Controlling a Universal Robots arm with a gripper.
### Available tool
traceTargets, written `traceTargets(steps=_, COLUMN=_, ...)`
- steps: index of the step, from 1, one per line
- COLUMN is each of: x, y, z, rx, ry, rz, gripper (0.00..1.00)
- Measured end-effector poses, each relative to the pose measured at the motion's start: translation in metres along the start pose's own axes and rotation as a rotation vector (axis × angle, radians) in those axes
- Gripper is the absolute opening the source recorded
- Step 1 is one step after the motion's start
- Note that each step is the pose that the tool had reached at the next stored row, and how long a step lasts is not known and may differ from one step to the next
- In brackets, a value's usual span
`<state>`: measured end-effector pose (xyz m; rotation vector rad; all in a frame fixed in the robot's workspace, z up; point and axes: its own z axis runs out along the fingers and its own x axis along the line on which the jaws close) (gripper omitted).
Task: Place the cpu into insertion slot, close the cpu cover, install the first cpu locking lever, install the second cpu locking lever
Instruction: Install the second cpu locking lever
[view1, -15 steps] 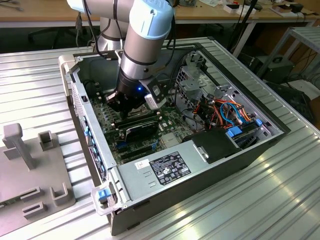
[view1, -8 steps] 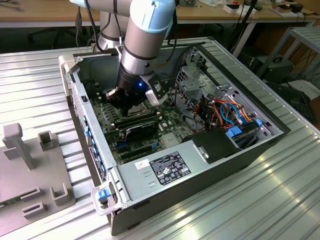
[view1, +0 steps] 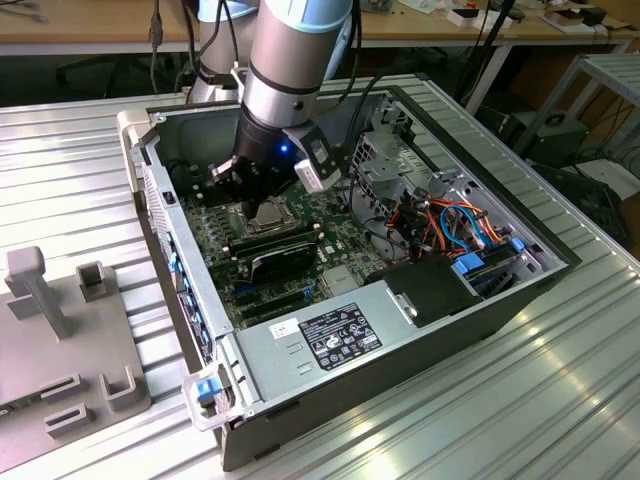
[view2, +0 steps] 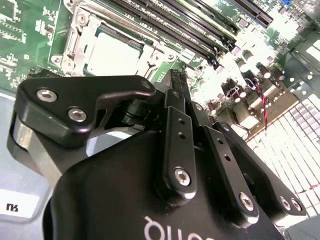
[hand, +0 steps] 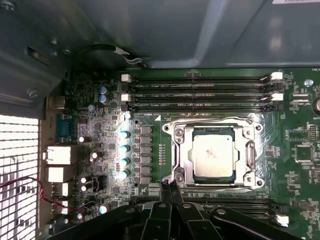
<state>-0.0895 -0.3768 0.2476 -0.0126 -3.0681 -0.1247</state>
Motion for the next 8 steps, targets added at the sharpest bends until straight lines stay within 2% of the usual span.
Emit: traceTargets(steps=8, x=0.0001, y=0.0001, z=-0.0015, rx=0.0001, ry=-0.0023, rz=0.000, gripper=0.11)
